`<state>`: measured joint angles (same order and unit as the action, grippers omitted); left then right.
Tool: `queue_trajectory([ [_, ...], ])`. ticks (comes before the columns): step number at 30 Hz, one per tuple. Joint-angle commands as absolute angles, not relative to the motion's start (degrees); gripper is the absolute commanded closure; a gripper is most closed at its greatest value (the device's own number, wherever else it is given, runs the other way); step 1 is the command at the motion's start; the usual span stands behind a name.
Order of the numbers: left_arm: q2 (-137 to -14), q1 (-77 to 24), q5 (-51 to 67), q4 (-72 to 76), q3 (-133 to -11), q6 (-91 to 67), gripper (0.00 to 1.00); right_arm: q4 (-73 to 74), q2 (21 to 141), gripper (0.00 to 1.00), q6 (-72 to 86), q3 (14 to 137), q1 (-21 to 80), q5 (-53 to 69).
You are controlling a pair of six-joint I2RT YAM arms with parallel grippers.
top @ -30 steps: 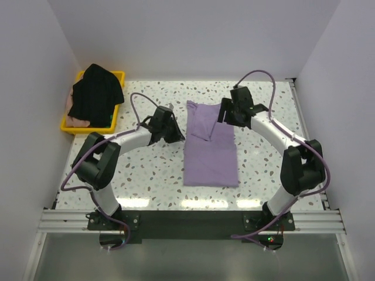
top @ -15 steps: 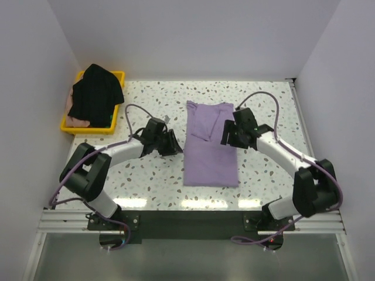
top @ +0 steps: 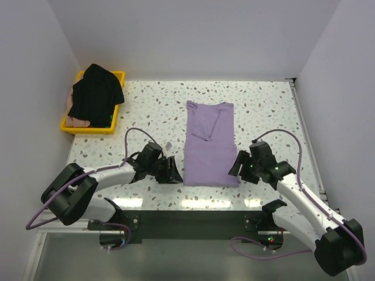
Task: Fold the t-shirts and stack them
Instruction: Fold the tshirt
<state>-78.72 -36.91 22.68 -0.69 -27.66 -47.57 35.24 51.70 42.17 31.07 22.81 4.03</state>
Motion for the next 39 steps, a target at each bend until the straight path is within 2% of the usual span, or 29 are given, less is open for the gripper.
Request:
queue_trajectory([
  [1, -76.73, -37.27, 25.48, 4.47, -26.02, -49.66, 0.50, 38.58, 48.43, 0.35, 47.71, 28.84, 22.76, 4.92],
  [9, -79.19, -37.88, 26.54, 8.61, -24.61, -51.06, 0.50, 30.95, 48.24, 0.38, 54.05, 20.40, 22.85, 7.99],
  [14, -80.51, -38.76, 26.81, 10.98, -23.91, -52.21, 0.50, 28.30, 48.96, 0.44, 55.63, 18.46, 22.41, 7.65],
  [26, -82.18, -41.40, 22.15, 9.76, -23.29, -55.11, 0.53, 34.89, 39.73, 0.47, 58.27, 16.97, 21.45, 3.34],
  [33, -83.23, -42.10, 19.43, 9.14, -23.99, -56.34, 0.57, 31.91, 41.13, 0.54, 58.97, 15.56, 21.18, 4.57],
  [39, -84.90, -42.36, 18.28, 9.66, -24.43, -56.77, 0.59, 30.24, 42.01, 0.55, 58.98, 14.94, 20.92, 4.92],
])
